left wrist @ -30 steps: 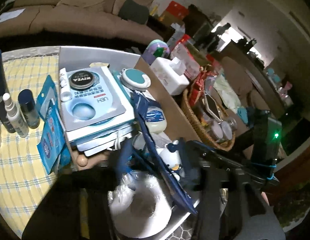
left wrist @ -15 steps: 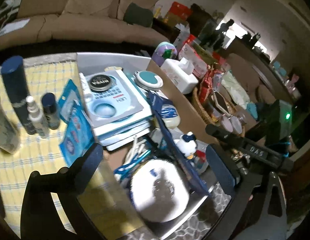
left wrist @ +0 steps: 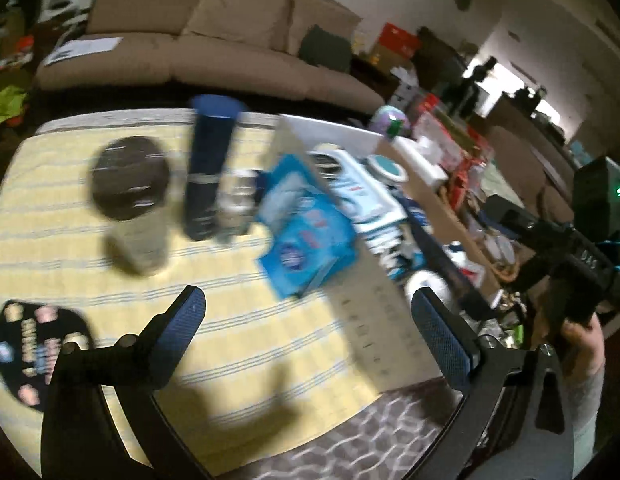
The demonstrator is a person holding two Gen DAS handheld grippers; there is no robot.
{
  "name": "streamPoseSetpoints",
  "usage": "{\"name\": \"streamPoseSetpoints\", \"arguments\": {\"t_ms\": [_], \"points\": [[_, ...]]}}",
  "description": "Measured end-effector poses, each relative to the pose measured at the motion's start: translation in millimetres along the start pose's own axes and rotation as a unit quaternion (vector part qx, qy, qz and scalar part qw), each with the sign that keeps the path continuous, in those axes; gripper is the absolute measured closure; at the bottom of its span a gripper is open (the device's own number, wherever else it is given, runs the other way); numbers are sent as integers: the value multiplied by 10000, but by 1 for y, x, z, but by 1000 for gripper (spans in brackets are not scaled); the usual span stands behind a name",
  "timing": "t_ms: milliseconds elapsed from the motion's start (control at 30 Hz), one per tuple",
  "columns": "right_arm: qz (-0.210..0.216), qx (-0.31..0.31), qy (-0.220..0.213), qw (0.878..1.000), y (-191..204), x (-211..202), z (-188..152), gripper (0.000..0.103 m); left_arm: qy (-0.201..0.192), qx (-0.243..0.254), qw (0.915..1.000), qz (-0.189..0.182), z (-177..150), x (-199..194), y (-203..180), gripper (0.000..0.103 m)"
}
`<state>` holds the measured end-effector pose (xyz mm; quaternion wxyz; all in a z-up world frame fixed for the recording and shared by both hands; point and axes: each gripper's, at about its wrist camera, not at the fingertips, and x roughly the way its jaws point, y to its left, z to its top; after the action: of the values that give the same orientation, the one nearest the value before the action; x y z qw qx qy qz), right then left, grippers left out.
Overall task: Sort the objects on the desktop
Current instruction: 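Move the left gripper to the tumbler cup and the right to the Gillette can, then grasp the dark-lidded tumbler cup with the left gripper while the right gripper grasps the blue Gillette can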
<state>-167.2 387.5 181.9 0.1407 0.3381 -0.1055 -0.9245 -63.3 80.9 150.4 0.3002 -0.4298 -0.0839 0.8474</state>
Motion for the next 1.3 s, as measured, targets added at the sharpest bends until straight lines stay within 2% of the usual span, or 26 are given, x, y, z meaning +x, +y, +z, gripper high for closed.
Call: {"name": "streamPoseSetpoints", "arguments": {"t_ms": [267, 533, 667, 767, 833, 1000, 1133, 1300], "points": [[145, -529, 208, 9983, 67, 39, -6, 17, -151, -295, 9980, 533, -14, -49, 87, 0], [397, -963, 547, 9931, 127, 94, -24, 17, -159, -485, 9969, 603, -15, -41, 141, 0], [636, -1124, 664, 9894, 153, 123, -25, 17, -128, -255, 9983, 514, -4, -20, 145, 0], [590, -1306, 677, 9874, 161, 138, -23, 17, -111, 8, 9984, 558, 8, 6, 144, 0], [457, -1299, 590, 9887, 156, 147, -16, 17, -184, 134, 9983, 537, 14, 18, 143, 0], [143, -813, 234, 9963, 127, 161, 12, 17, -330, 305, 9980, 448, 24, 47, 135, 0], [200, -554, 146, 9982, 116, 180, 32, 17, -403, 486, 9964, 571, 27, 72, 124, 0], [317, -389, 232, 9985, 119, 209, 45, 17, -632, 241, 9963, 535, 30, 95, 120, 0]]}}
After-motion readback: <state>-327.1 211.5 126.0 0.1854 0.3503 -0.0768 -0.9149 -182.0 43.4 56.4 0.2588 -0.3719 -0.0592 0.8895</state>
